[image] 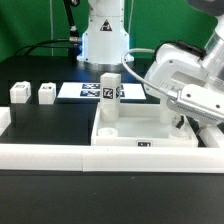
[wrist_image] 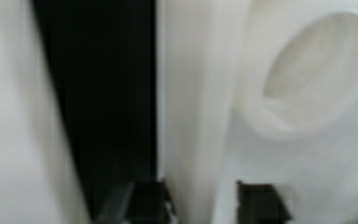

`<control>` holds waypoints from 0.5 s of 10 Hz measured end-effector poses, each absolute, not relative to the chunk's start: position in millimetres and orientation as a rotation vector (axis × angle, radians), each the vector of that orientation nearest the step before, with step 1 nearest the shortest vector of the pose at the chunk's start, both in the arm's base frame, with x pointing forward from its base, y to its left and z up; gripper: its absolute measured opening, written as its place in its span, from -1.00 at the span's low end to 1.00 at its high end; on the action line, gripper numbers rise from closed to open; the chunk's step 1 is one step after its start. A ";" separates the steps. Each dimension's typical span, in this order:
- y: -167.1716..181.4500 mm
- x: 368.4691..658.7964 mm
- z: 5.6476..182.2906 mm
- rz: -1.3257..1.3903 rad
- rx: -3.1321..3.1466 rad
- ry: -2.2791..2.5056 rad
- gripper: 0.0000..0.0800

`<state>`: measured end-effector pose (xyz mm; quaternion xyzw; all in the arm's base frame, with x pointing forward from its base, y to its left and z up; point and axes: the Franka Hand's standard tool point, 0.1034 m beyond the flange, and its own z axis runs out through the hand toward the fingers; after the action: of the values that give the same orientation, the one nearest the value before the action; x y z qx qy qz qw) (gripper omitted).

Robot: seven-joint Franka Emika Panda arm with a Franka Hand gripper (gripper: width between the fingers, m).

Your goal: Assemble square table

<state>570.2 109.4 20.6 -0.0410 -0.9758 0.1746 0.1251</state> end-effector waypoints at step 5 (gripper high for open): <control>94.8 569.2 26.3 0.536 -0.145 -2.819 0.61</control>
Offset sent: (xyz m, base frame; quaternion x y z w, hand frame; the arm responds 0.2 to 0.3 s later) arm 0.0000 0.0000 0.0000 0.0000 0.0000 0.0000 1.0000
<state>569.2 94.8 26.3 -0.0499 -0.9723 0.1850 0.1338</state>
